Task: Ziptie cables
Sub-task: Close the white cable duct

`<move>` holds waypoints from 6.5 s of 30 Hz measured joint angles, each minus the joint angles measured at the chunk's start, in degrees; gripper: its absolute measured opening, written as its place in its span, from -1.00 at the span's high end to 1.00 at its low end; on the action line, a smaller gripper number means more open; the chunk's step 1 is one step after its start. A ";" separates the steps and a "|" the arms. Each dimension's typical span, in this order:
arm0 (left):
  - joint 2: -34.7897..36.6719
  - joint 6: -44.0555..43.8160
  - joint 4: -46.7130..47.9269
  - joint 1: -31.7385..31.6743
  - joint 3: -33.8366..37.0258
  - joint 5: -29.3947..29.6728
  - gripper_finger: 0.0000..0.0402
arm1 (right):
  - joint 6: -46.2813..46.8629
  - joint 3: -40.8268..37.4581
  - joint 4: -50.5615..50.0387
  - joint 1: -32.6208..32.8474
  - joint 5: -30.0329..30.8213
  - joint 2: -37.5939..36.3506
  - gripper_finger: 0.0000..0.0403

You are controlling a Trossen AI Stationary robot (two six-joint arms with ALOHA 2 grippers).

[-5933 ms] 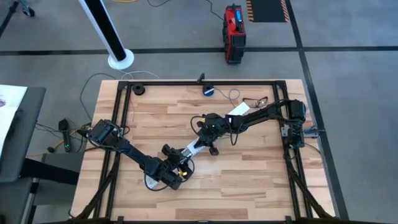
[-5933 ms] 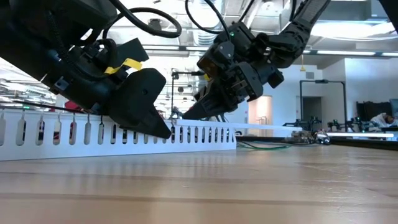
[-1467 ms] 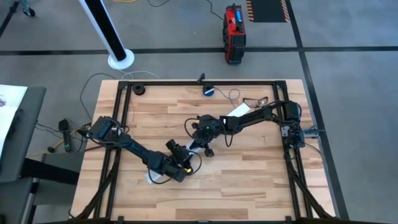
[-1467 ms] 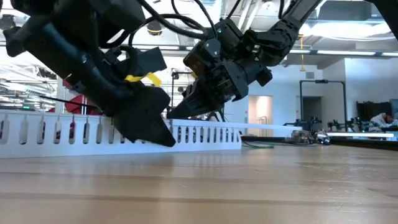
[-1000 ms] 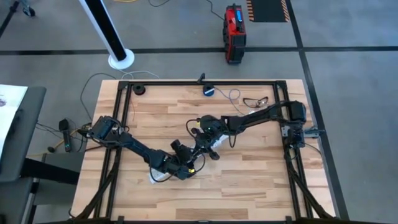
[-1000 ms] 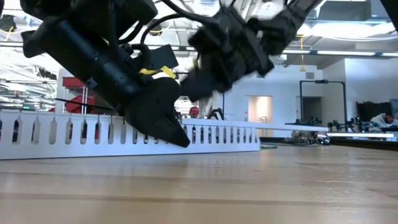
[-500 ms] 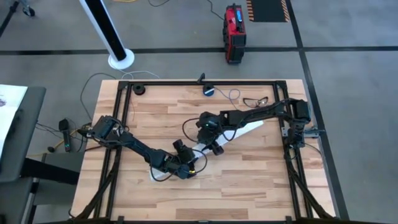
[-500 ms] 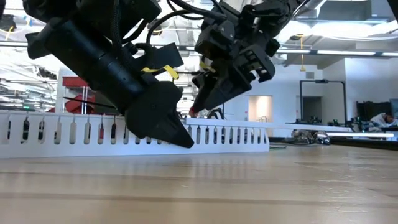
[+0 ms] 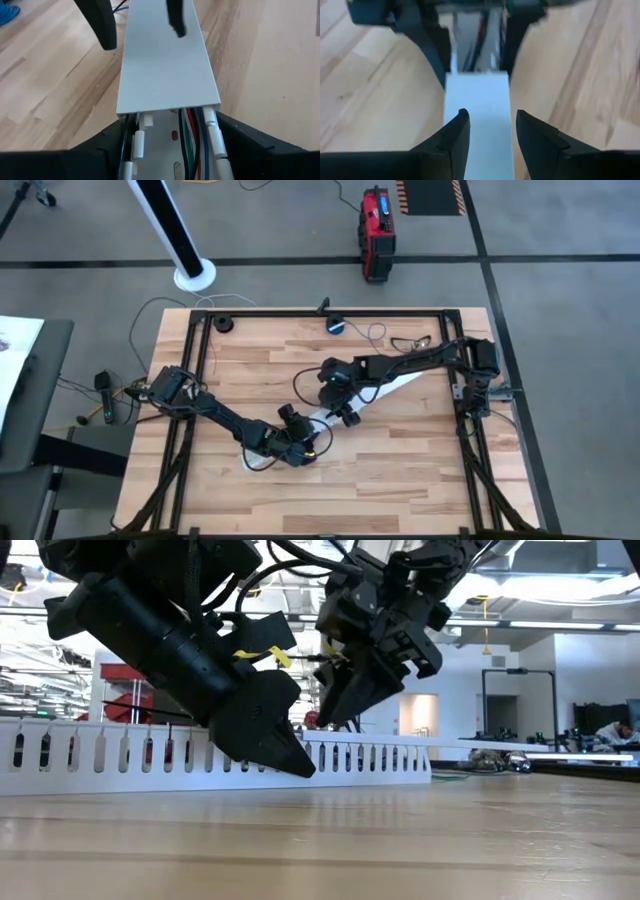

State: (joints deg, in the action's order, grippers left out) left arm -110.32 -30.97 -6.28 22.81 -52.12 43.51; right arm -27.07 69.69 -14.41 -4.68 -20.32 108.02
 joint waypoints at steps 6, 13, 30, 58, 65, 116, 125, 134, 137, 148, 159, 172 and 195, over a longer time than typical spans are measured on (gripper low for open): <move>0.00 -0.12 -0.55 -0.02 0.00 -0.06 -0.15 | -0.51 0.26 -7.20 -0.16 5.83 -0.21 0.21; 0.00 -0.15 -0.64 -0.07 0.00 -0.02 -0.15 | -6.07 0.33 -8.72 1.64 10.36 -0.43 0.88; 0.22 0.29 -1.23 -1.66 -0.07 -2.05 -0.15 | -5.97 0.15 -5.80 5.73 10.58 -0.03 1.00; 0.37 -9.39 -1.69 -2.68 -0.22 -9.24 -0.27 | -1.26 0.11 -6.61 5.06 9.03 0.07 1.00; 0.24 -11.53 -0.24 -3.43 -0.94 -12.79 -0.44 | -1.26 0.11 -6.57 5.06 9.09 0.07 1.00; -8.17 -31.93 -3.41 8.76 -3.87 12.63 -0.46 | 0.70 0.07 -8.33 3.60 8.07 0.01 1.00; -8.22 -27.88 -3.33 8.46 -4.46 9.42 -0.46 | 1.21 0.02 -6.30 3.45 8.24 0.10 1.00; -8.31 -28.69 -0.94 7.87 -4.61 5.29 -0.46 | 1.82 2.92 -7.26 3.34 9.92 0.14 1.00; -8.33 -29.06 -0.82 7.93 -4.66 2.74 -0.45 | 1.79 5.41 -9.41 3.29 9.84 -0.30 1.00; -8.31 -29.19 -0.05 7.72 -4.61 2.77 -0.42 | 1.86 9.84 -18.25 5.07 9.01 -4.63 1.00; -8.28 -27.21 0.25 7.69 -4.50 3.56 -0.32 | 9.12 9.86 -28.03 7.63 8.22 -11.57 1.00; -8.28 -26.75 -0.24 7.69 -4.39 3.67 -0.32 | 3.21 7.48 -23.86 13.62 12.81 -3.58 1.00; -8.28 -26.64 -0.48 7.67 -4.39 3.82 -0.32 | 1.71 5.62 -17.89 12.56 11.58 -0.71 1.00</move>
State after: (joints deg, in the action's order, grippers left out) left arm -118.61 -57.60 -6.76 30.48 -56.51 47.32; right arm -25.36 75.31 -32.29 7.88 -8.74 107.31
